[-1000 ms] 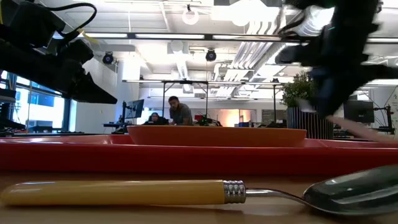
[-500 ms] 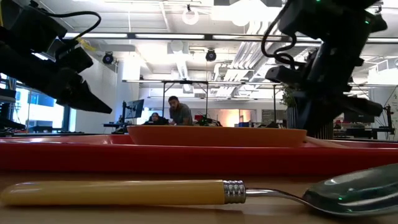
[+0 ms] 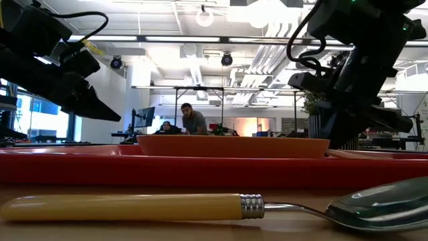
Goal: Pick and place plate/cup/fork/spoon on tray
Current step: Put the orange fork on the red serving tray to the right of the orange plate, then put the orange spoon on the red serving tray to the right of the orange fork
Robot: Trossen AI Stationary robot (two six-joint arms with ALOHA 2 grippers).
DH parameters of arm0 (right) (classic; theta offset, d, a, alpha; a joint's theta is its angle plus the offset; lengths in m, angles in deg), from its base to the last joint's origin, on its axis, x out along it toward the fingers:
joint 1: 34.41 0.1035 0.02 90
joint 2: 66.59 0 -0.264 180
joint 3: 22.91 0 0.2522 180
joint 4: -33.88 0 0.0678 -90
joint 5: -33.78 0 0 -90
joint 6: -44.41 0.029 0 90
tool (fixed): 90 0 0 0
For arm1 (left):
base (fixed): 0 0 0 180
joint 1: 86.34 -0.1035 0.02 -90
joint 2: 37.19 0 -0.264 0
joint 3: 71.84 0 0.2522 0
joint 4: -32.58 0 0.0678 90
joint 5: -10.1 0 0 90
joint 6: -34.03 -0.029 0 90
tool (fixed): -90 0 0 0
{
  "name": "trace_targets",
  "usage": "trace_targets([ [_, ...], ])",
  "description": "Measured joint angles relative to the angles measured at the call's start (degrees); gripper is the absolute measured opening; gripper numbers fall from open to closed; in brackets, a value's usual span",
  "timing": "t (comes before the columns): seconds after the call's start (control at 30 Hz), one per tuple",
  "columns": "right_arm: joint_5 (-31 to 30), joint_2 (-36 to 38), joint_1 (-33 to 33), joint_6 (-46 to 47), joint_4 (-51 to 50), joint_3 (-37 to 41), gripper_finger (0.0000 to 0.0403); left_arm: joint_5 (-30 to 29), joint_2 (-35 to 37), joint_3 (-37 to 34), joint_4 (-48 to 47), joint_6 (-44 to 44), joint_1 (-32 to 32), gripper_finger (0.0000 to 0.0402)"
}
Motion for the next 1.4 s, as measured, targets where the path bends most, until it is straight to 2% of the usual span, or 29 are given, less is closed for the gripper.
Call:
trace_targets([
  [0.23,-1.6,0.0,0.0,4.7,0.1,0.0,0.0012,0.0,0.0,0.0,0.0,0.0,0.0,0.0000],
  [0.63,-4.3,-0.5,1.9,5.0,1.6,0.0,0.0014,0.8,0.0,0.0,-0.1,0.0,0.0,0.0001],
  [0.83,-4.4,-2.9,2.1,5.0,2.6,-0.1,0.0054,0.8,0.0,0.0,-0.1,0.0,0.0,0.0001],
  [1.03,-7.2,-3.6,2.3,4.6,2.8,-0.1,0.0098,0.7,0.0,0.0,-0.2,0.0,0.0,0.0001],
  [1.1,-7.7,-3.5,2.3,3.1,2.6,-0.1,0.0106,0.7,0.0,0.0,-0.2,0.1,0.0,0.0001],
  [1.27,-9.7,-2.5,2.9,-9.4,-1.3,-2.9,0.0109,1.7,0.0,0.0,-0.2,0.6,0.0,0.0001],
  [1.4,-16.2,-2.5,5.4,-15.2,-8.0,-9.7,0.0110,2.7,0.0,0.0,-0.6,0.6,0.0,0.0001],
])
